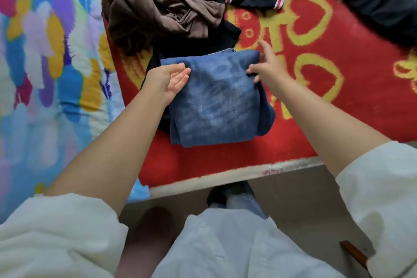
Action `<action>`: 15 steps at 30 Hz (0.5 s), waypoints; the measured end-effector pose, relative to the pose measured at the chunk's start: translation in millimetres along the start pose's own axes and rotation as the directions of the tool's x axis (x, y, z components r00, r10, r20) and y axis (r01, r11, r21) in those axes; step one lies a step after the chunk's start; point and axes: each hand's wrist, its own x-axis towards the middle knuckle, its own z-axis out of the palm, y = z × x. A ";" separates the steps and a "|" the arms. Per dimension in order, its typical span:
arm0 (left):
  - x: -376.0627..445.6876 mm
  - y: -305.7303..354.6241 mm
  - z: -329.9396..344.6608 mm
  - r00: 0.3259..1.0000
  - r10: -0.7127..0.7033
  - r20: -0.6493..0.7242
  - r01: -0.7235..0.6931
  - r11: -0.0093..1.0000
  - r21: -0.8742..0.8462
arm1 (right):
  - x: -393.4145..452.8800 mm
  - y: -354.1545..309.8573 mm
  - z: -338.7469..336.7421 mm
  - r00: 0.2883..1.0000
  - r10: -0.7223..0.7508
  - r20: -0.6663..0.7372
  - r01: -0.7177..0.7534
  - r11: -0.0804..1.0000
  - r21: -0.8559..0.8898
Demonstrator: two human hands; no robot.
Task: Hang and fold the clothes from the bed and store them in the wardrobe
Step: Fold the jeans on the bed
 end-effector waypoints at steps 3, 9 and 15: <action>47.6 -2.8 12.1 0.998 0.042 -0.036 -0.041 0.999 0.026 | 32.9 15.2 14.6 0.995 -0.092 0.035 0.097 0.973 -0.210; 91.6 -19.2 12.1 0.971 0.233 -0.059 -0.210 0.942 0.261 | 19.2 55.2 61.0 0.828 -0.458 0.322 0.499 0.342 -0.796; 54.3 -81.8 -8.0 0.743 0.554 0.376 -0.520 0.124 0.845 | 39.1 75.1 79.8 0.923 -0.283 0.261 0.338 0.269 -0.902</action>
